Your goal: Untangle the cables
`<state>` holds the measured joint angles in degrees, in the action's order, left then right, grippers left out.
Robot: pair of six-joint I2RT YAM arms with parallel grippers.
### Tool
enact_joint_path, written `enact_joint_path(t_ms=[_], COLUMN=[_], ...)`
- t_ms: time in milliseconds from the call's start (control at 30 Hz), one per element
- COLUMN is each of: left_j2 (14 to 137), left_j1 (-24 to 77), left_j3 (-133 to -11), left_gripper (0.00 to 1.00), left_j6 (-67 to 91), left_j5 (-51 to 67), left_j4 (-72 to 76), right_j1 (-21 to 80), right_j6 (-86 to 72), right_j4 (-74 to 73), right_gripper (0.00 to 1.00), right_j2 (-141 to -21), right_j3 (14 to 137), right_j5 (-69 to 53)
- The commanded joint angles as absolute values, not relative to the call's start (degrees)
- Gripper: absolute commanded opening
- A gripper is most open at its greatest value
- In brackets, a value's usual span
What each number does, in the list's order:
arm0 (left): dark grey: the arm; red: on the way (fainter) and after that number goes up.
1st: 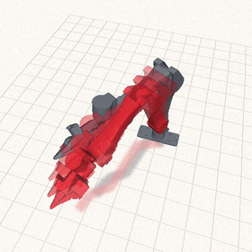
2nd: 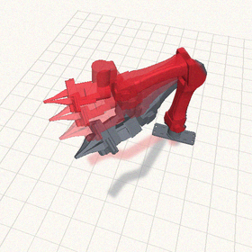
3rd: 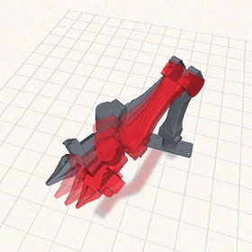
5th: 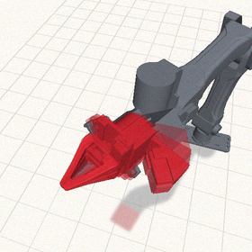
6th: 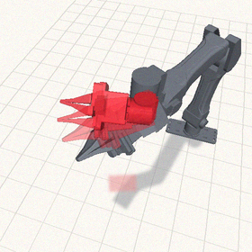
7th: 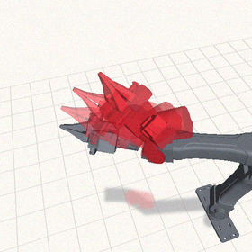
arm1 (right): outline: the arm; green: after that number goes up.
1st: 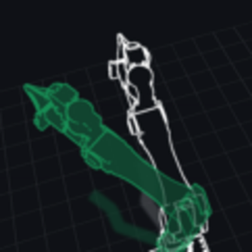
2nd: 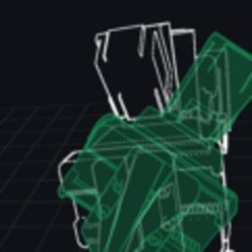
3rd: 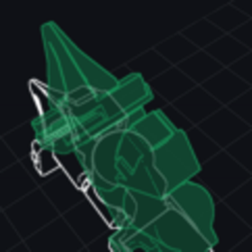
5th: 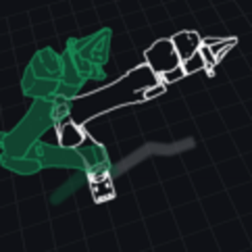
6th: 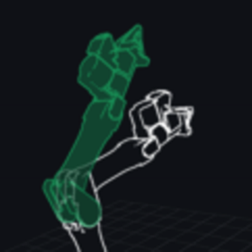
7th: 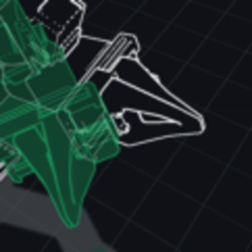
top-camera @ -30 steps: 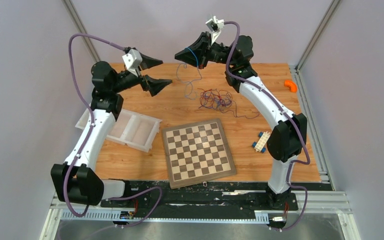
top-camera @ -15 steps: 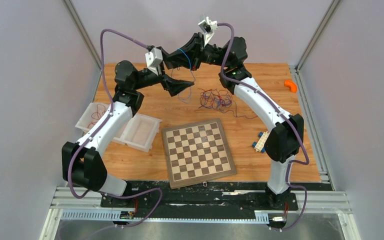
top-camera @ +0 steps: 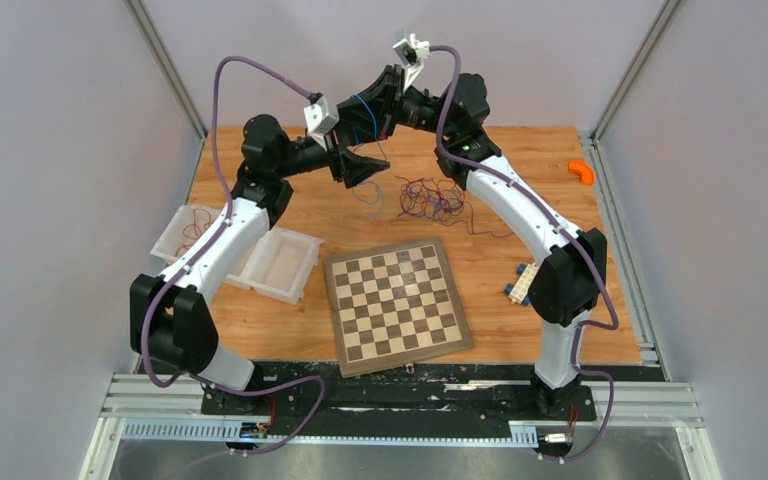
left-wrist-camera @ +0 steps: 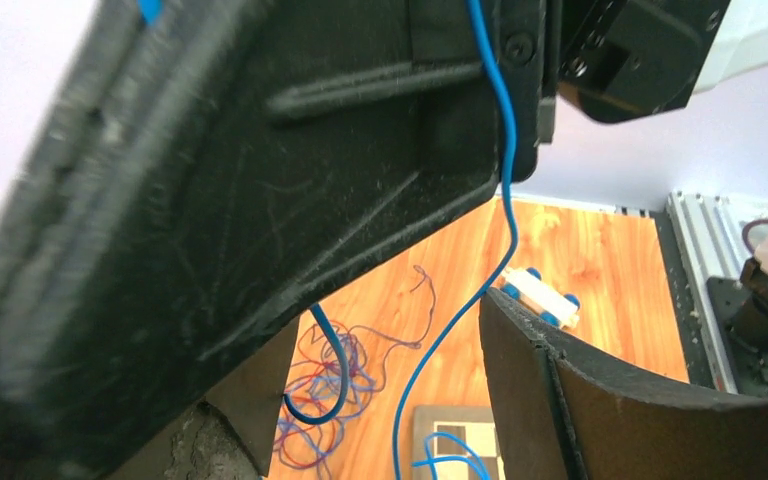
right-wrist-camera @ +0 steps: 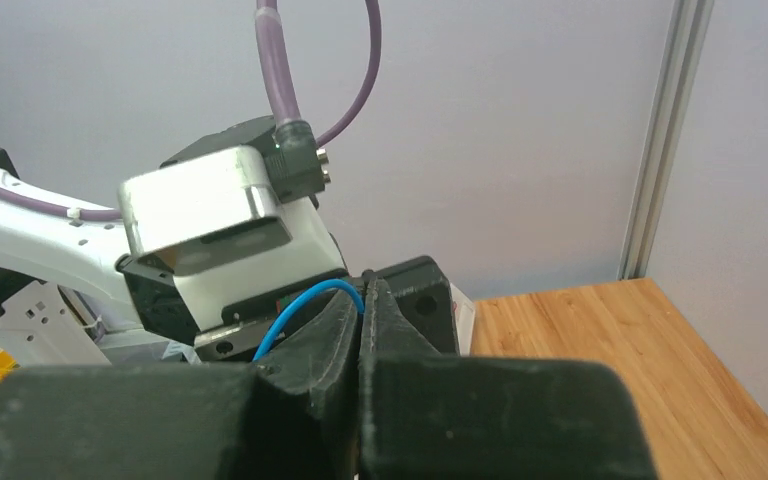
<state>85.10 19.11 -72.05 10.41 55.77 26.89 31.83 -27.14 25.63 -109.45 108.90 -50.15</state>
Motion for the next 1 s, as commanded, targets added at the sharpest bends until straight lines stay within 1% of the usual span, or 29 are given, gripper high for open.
enact_joint_path(t_ms=[0,167,233,300,333,367,400,500,533,567,600,633,700,800,867,900,933,967], left_j2=[84.7,83.7,83.1,82.4,82.1,81.4,81.0,78.5,78.0,76.9,76.1,75.8,74.9,74.4,74.9,75.2,75.7,76.0], left_j1=[20.6,20.9,21.0,21.3,21.2,21.3,21.3,20.8,20.6,20.0,19.2,18.8,17.6,15.6,15.3,15.3,15.3,15.3], left_j3=[-75.2,-73.9,-73.7,-73.6,-73.6,-73.6,-73.7,-73.9,-73.9,-74.0,-74.1,-74.2,-74.7,-75.7,-76.6,-76.4,-76.2,-75.3], left_gripper=[0.74,0.70,0.66,0.54,0.50,0.44,0.41,0.28,0.25,0.19,0.15,0.08,0.00,0.00,0.00,0.10,0.24,0.52], left_j6=[0.8,-2.5,-5.5,-8.7,-9.3,-9.4,-9.7,-10.8,-10.9,-10.5,-10.1,-9.4,-8.0,-4.2,-3.6,-3.4,-2.7,-1.2], left_j5=[60.8,61.8,62.3,62.3,62.0,61.3,60.9,58.4,58.0,57.5,57.3,56.8,55.9,54.9,54.9,54.7,54.3,53.1], left_j4=[20.2,20.3,18.1,15.5,14.9,14.7,14.0,11.7,10.6,10.2,9.3,8.9,8.2,9.5,8.2,7.9,8.2,8.5], right_j1=[31.6,31.6,31.4,31.3,31.2,31.1,30.7,28.5,27.5,26.5,25.6,24.7,23.2,21.8,21.6,21.5,21.7,21.8], right_j6=[-24.9,-24.6,-24.8,-24.9,-24.8,-24.8,-24.8,-24.4,-24.1,-23.6,-23.0,-22.5,-21.3,-20.9,-21.7,-22.8,-24.2,-24.8], right_j4=[24.7,25.0,25.2,25.5,25.4,25.4,25.2,23.7,23.0,22.5,22.1,21.5,20.6,20.2,20.7,22.2,23.9,24.9], right_gripper=[0.00,0.00,0.00,0.00,0.00,0.00,0.00,0.00,0.00,0.00,0.00,0.00,0.00,0.00,0.00,0.00,0.00,0.00], right_j2=[-107.5,-106.6,-106.6,-106.5,-106.4,-106.3,-106.1,-105.1,-104.6,-103.8,-103.1,-102.5,-101.4,-100.3,-100.8,-101.2,-101.6,-101.9], right_j3=[109.4,108.1,108.1,108.0,108.0,107.7,107.3,105.3,104.4,103.4,102.1,100.7,98.1,94.2,94.4,94.7,95.2,95.7], right_j5=[-44.4,-43.1,-42.6,-42.3,-42.3,-42.2,-42.0,-42.0,-42.1,-42.1,-42.0,-42.1,-42.2,-42.0,-43.5,-44.4,-45.2,-45.9])
